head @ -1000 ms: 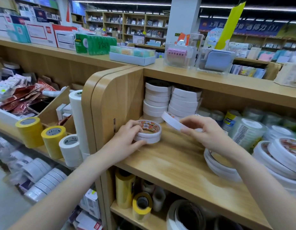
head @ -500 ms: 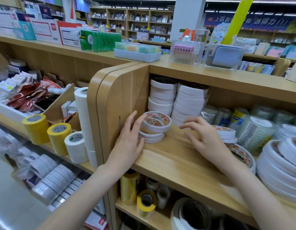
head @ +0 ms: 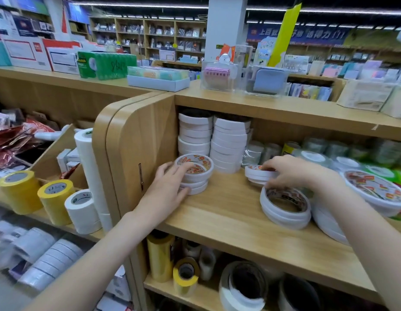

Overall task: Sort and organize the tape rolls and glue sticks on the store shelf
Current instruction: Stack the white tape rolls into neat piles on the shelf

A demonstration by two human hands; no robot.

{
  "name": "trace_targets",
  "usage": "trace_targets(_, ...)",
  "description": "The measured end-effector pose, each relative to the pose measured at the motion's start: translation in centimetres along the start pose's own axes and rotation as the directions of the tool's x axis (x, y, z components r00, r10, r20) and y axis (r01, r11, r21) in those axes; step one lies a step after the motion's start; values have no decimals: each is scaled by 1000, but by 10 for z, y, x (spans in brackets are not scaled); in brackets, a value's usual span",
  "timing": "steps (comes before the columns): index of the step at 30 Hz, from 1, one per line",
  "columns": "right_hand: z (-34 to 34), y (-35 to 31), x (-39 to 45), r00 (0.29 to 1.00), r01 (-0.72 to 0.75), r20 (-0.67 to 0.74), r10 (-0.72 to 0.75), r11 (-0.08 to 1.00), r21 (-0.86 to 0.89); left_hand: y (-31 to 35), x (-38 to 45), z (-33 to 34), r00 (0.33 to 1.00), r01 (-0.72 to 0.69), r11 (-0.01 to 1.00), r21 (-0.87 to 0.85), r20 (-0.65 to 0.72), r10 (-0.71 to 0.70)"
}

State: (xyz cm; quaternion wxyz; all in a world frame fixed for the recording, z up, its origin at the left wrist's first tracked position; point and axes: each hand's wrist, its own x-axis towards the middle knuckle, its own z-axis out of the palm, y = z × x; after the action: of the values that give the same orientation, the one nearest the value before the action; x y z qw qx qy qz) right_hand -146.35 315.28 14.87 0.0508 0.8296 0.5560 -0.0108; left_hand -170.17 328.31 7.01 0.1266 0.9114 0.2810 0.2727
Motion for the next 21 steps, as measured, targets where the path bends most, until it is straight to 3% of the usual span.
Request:
trace_targets(5,2,3,0,999,49,-18,-48,998,51,4,20,-12,984,-48,945,324,178,-11)
trace_targets(15,-1,-39,-9,929,352,-154,-336,931,94,1,21,-25,971,-18,970,242,234,-40)
trace_targets(21,24,-49,-7,934,355,-104,-340,911,211,-1,15,-23,981,69,992,102,176,-87)
